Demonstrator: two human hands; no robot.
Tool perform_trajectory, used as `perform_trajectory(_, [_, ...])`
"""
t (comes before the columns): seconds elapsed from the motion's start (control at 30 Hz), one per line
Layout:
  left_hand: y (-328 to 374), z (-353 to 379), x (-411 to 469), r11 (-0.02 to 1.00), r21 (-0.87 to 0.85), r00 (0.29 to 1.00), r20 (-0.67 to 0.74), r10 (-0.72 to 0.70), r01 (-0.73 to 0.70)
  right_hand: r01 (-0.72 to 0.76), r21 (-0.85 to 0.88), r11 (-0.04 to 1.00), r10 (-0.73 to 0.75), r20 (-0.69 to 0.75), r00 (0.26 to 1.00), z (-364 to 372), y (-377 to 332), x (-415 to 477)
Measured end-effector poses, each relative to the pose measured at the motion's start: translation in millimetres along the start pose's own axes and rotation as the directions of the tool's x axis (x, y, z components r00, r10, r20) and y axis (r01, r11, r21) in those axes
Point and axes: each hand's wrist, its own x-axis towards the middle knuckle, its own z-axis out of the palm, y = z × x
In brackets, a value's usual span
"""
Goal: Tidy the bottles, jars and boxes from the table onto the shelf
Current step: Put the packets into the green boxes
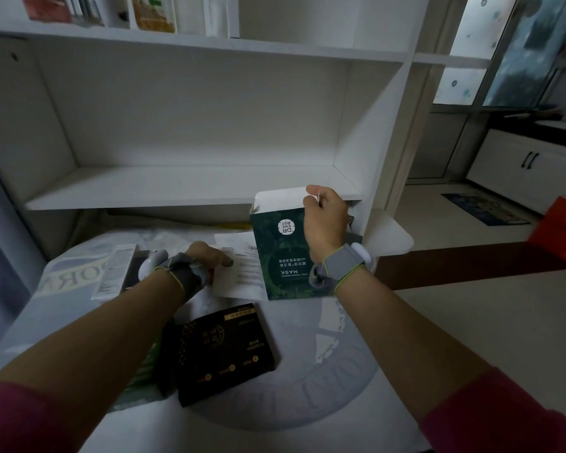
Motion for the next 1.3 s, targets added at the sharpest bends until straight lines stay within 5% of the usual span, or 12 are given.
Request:
perform_trajectory(0.37, [10.2, 1.1, -8.9, 0.944, 0.238, 0.97, -0.024, 0.242, -0.23, -0.01, 0.024, 1.0, 0.011, -0.028, 1.0, -9.8, 0.4, 0.9])
perform_trajectory(0.47, [28.3, -7.7, -18.4, 0.812, 0.486, 0.904, -0.096, 0.416, -0.322, -0.056, 0.069, 0.996, 0.06, -0.063, 0.996, -10.1, -0.2, 0.7])
perform_trajectory(0.6, [45.4, -9.1, -28.4, 0.564, 0.796, 0.854, -0.124, 0.506, -0.219, -0.077, 0.094, 0.993, 0.084, -0.079, 0.993, -9.2, -4.7, -1.9])
perform_trajectory(0.8, [25.1, -7.1, -29.0, 0.336, 0.899, 0.876, 0.097, 0.473, -0.281, -0.077, 0.114, 0.991, 0.085, -0.068, 0.994, -6.2, -2.4, -9.5])
perform_trajectory(1.17, [21.1, 1.0, -31.4, 0.425, 0.846, 0.896, 0.126, 0.426, -0.322, -0.044, 0.068, 0.997, 0.049, -0.069, 0.996, -8.9, 1.7, -8.5])
perform_trajectory(1.3, [18.6, -8.9, -26.5, 0.697, 0.611, 0.86, -0.052, 0.508, -0.375, -0.06, 0.077, 0.995, 0.066, -0.069, 0.995, -10.8, 5.4, -6.8])
